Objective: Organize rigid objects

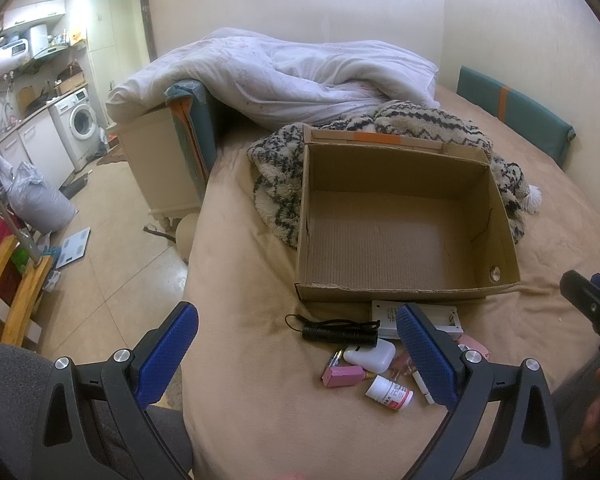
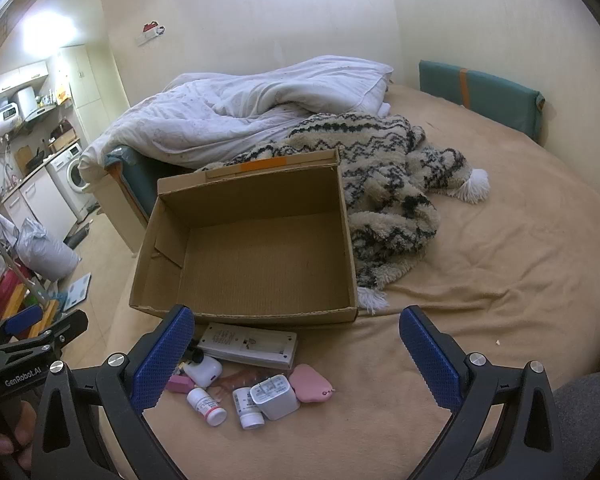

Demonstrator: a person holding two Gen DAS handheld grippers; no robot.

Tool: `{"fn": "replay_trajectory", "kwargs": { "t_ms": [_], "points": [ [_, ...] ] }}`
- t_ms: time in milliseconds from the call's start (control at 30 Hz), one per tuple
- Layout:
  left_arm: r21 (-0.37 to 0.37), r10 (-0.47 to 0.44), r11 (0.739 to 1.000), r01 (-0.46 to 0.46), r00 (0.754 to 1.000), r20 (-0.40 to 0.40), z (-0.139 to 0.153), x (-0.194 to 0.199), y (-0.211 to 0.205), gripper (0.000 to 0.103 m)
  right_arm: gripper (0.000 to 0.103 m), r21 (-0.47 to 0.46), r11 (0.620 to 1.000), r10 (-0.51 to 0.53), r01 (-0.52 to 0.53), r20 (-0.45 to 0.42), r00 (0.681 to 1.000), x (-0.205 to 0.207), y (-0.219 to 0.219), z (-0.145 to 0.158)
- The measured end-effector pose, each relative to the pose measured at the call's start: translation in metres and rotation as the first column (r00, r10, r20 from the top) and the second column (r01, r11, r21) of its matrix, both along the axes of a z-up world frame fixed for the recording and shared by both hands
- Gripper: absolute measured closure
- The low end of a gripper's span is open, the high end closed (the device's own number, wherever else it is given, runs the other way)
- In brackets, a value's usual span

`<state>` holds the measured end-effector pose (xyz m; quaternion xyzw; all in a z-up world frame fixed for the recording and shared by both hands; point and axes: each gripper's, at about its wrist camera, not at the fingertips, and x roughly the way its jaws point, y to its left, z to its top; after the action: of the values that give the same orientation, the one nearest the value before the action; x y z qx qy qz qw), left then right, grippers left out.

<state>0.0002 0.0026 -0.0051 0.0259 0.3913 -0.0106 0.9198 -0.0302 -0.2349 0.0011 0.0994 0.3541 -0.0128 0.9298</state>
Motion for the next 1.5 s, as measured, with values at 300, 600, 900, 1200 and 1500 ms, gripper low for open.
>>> {"fn": "replay_trajectory", "kwargs": {
  "t_ms": [300,600,900,1200,1500],
  "points": [
    [-0.001,0.000,1.000,0.000,1.000,-0.001,0.000,0.000,0.000,0.004,0.000,-0.001,1.000,-0.002,0.002,0.000,1.000,0.000,0.000,-0.001],
    [0.000,-0.001,1.000,0.001,1.000,-0.001,0.000,0.000,0.000,0.004,0.000,-0.002,1.000,-0.001,0.001,-0.002,1.000,0.000,0.001,-0.001],
    [-0.006,-0.002,1.000,0.002,1.000,-0.008,-0.002,0.001,0.002,0.004,0.000,-0.001,1.000,-0.001,0.001,-0.002,1.000,0.001,0.001,-0.001],
    [-0.013,-0.004,1.000,0.004,1.000,-0.014,-0.002,0.002,0.003,0.004,0.000,-0.001,1.000,-0.001,0.001,-0.002,1.000,0.001,0.001,0.000],
    [-0.103,0.017,0.994,-0.024,0.997,-0.069,-0.002,0.013,0.018,0.004,0.000,0.002,1.000,-0.001,0.001,-0.004,1.000,0.001,0.001,0.000]
  ]
}}
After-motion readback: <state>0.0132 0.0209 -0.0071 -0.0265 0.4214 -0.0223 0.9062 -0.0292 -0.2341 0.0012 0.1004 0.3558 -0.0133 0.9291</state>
